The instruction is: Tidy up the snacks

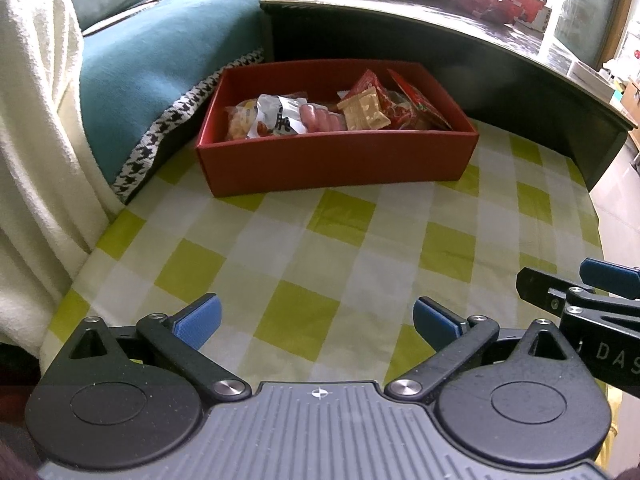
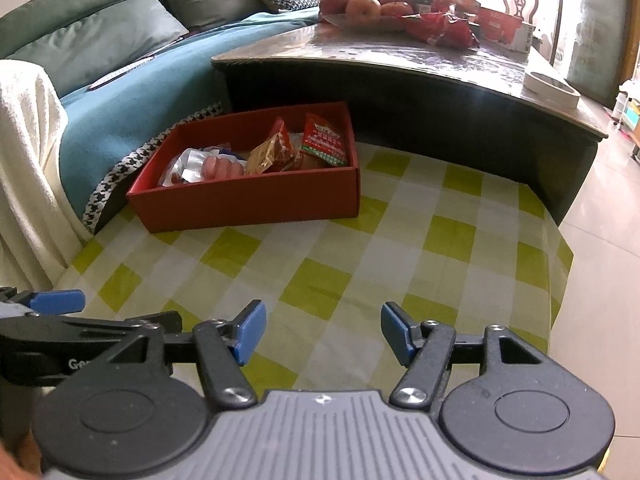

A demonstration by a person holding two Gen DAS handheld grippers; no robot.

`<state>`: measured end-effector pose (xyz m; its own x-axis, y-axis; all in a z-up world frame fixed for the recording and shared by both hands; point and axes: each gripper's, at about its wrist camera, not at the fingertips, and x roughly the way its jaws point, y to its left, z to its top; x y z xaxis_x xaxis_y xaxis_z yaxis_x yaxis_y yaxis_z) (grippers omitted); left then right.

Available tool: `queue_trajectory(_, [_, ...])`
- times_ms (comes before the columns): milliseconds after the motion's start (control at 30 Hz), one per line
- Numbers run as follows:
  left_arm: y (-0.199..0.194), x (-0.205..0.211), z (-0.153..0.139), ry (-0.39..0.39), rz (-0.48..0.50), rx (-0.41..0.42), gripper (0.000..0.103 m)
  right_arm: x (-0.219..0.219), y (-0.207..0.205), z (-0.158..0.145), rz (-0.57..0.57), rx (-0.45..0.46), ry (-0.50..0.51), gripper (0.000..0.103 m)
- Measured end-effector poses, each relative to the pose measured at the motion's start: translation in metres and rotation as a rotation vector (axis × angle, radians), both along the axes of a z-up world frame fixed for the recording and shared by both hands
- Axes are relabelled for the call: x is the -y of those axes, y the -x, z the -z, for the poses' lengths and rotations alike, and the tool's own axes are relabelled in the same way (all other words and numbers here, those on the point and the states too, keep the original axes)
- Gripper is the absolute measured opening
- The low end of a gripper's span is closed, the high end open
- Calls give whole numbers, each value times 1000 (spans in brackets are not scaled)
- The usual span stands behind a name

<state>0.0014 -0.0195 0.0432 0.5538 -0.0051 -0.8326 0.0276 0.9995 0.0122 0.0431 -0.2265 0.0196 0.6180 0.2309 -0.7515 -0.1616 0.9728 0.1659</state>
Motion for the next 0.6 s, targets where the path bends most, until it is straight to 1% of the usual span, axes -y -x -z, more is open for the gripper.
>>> queue_trajectory(600, [5,0,-3,-32,-5,22,103,-3,3,3,-9,-16,17,65])
